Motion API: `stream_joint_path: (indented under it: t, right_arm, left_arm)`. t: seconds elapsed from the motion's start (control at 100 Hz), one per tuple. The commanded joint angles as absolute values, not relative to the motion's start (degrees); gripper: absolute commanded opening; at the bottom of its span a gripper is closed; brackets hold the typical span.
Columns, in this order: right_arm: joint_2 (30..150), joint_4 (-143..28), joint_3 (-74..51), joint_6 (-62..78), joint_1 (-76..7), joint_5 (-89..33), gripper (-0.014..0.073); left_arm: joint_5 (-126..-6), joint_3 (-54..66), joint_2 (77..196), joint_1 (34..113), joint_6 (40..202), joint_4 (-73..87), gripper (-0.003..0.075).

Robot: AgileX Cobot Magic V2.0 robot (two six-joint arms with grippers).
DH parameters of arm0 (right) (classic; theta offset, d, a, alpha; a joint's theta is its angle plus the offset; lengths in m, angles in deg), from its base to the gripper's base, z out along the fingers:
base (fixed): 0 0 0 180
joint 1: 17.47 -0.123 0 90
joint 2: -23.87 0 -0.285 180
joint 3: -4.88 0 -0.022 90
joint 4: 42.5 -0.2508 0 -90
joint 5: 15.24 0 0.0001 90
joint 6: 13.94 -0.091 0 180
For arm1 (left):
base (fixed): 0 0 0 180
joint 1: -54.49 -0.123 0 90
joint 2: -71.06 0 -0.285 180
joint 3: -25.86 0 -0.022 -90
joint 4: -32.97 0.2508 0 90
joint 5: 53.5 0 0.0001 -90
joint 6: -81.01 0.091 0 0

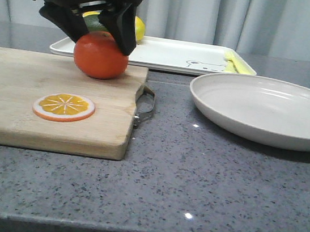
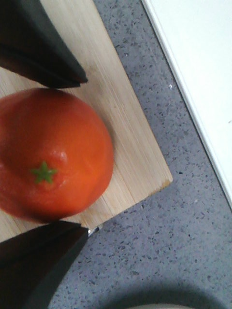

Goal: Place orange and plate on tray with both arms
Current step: 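Lower the left gripper onto the orange and close around it, then lift the orange with the left gripper and carry it over the plate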

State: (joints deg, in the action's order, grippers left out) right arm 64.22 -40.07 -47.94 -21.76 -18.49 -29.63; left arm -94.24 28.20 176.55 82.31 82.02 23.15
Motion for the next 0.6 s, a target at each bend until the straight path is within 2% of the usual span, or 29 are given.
stream_joint_path:
  t: [0.0,0.16,0.37,0.59]
  right_arm:
    - [64.64,-39.41,-45.78,-21.57,-18.32,-25.65,-0.0067]
    - [64.64,-39.41,-45.78,-21.57,-18.32,-25.87,-0.0067]
    - [64.64,-39.41,-45.78,-21.57,-18.32,-25.87,-0.0067]
    - [64.64,-39.41,-45.78,-21.57,-18.32,-25.82,-0.0067]
  left_arm:
    - [-92.47,30.28,174.26,82.61,81.85,22.81,0.044]
    - [-94.21,32.0,174.26,82.61,81.85,22.81,0.0368]
    - [-97.1,38.08,174.26,83.63,81.85,22.81,0.0365]
    - [-97.68,43.83,175.64,89.11,81.85,22.57,0.0365]
